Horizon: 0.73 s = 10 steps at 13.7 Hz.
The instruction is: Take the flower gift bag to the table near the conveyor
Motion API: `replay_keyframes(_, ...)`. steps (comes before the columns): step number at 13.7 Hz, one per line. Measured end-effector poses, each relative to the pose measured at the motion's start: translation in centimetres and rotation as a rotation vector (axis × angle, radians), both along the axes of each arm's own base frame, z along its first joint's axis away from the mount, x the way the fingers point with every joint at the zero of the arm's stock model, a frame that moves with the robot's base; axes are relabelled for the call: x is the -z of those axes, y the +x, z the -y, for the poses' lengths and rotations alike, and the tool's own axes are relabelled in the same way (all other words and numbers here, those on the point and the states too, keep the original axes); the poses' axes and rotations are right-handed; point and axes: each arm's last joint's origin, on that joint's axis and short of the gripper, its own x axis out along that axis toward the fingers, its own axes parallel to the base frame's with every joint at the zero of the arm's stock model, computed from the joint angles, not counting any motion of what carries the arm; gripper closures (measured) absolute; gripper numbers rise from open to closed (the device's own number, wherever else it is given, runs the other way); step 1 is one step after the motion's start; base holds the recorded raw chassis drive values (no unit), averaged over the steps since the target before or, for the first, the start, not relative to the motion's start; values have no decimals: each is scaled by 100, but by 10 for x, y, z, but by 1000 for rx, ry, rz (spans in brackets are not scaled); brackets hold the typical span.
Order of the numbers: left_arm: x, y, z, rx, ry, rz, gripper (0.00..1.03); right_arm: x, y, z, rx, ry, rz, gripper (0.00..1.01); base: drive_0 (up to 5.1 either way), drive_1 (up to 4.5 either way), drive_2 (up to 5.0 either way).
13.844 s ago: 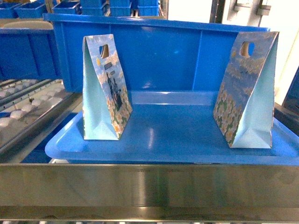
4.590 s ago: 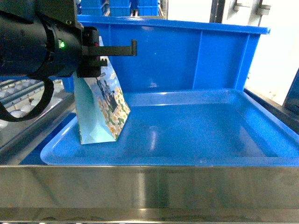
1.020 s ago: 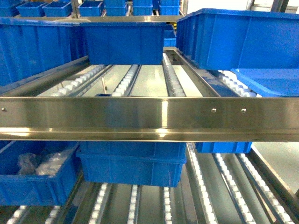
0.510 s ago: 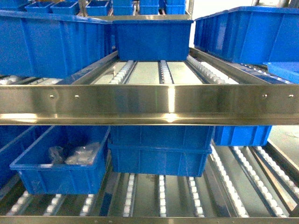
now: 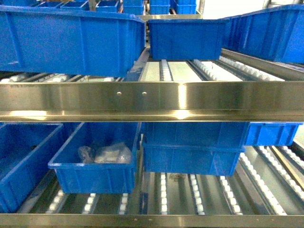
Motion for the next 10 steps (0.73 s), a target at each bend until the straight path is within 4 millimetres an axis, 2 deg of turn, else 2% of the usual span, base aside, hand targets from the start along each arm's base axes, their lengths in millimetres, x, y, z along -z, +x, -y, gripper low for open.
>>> replay_keyframes(10, 0, 0, 0, 0, 0, -1, 101, 0, 0, 0, 0, 0, -1, 99, -481, 151, 341)
